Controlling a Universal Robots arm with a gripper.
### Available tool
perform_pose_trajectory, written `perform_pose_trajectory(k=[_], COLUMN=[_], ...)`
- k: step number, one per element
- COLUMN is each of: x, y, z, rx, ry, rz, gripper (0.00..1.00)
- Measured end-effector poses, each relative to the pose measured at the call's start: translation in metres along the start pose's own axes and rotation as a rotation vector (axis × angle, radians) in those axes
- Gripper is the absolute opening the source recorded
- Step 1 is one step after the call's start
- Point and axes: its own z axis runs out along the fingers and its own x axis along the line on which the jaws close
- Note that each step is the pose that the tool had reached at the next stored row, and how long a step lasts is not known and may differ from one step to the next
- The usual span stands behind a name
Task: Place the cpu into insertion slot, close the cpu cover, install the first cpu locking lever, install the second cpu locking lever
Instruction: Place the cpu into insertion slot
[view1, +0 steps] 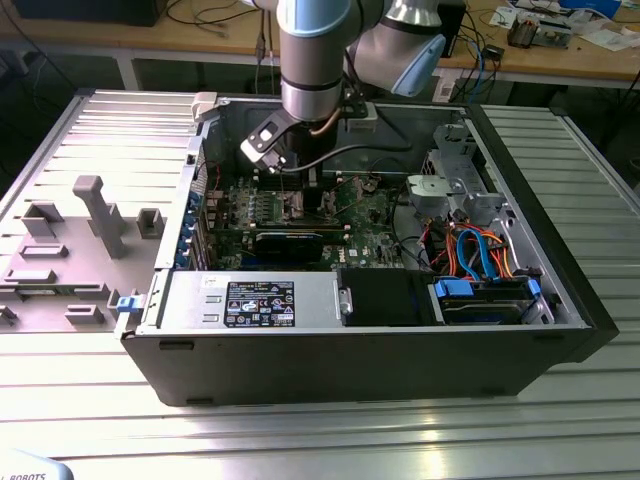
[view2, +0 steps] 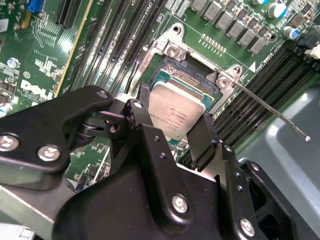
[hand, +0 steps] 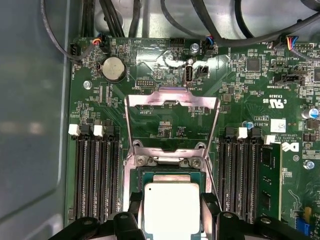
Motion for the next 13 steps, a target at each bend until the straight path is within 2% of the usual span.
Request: perform_pose_trajectory(k=[13], x=[-0.0001], y=[-0.0014], z=[0.0091], rx=[-0.0001], ry=[-0.0002], rz=[0.006], gripper=[0.54])
